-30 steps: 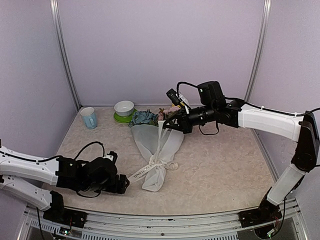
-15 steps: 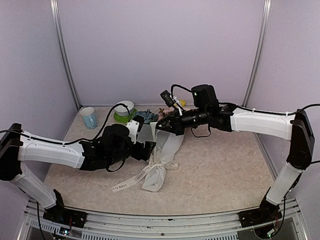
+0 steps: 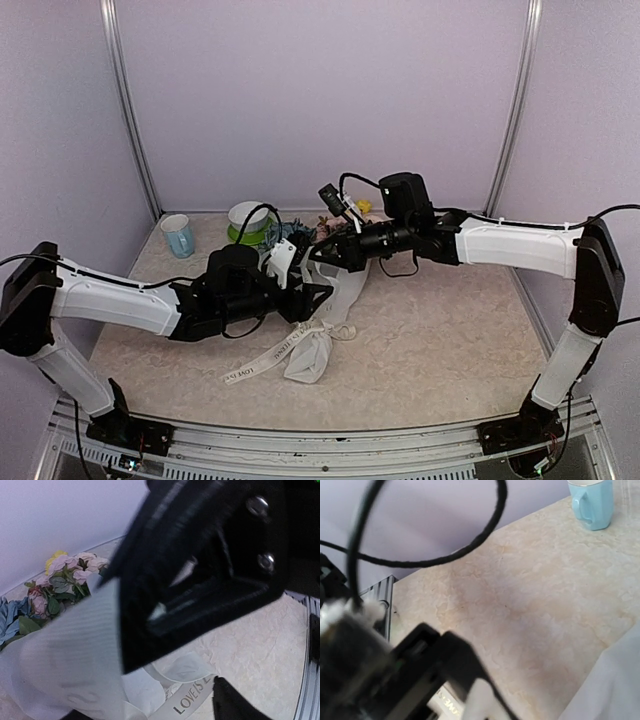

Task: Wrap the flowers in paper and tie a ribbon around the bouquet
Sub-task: Adjust the half-tied ribbon on the folded bouquet, then tie the half-tied ribbon around the folded bouquet.

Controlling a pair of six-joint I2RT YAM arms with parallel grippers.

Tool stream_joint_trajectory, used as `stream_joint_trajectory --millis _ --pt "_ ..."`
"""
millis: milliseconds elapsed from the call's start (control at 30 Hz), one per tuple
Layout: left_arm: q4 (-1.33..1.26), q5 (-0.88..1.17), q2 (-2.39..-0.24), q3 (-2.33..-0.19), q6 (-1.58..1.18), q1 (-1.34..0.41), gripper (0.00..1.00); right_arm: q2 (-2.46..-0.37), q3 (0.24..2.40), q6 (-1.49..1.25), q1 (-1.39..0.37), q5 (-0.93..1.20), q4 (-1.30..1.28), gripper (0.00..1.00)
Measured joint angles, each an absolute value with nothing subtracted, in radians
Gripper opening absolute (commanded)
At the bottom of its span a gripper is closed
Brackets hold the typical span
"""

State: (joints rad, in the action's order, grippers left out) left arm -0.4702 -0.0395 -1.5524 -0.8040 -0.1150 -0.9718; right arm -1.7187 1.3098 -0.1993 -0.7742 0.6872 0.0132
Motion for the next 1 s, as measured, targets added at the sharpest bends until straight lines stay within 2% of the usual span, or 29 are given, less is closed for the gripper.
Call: stream_joint_trajectory --millis 33,67,167,200,467,667,867,1000 --pt "-0.478 -0.049 -1.552 -0.804 -0.117 -0.971 0.28 -1.720 1.310 -0.199 -0.774 0.688 0.013 0.00" --pt "-0.487 -0.073 -1.554 -0.805 -0.128 -0.970 0.30 -1.720 1.310 -0.199 -0.774 0.689 0.013 0.00" --pt "-0.492 -0.121 -1.586 -0.837 -0.143 -0.960 0.64 -1.720 1.309 -0.199 -0.774 0.692 0.013 0.00" --pt "-0.491 -0.125 -1.599 -0.850 -0.143 -0.957 0.71 -1.720 1.308 -0.199 -0.774 0.692 0.013 0.00" --pt "-0.519 -0.038 -1.584 -0.789 -0.149 -0.934 0.89 -1.720 1.299 -0.200 -0.771 0.667 0.005 0.00" --pt "-0.531 0.059 -1.511 -0.671 -0.075 -0.920 0.98 -1.720 1.299 -0.193 -0.768 0.633 -0.011 0.00" --pt "-0.557 0.087 -1.523 -0.680 -0.026 -0.916 0.99 -1.720 1.299 -0.186 -0.768 0.622 -0.018 0.00" --pt "-0.593 0.065 -1.592 -0.762 -0.052 -0.915 0.96 -1.720 1.299 -0.185 -0.768 0.620 -0.018 0.00"
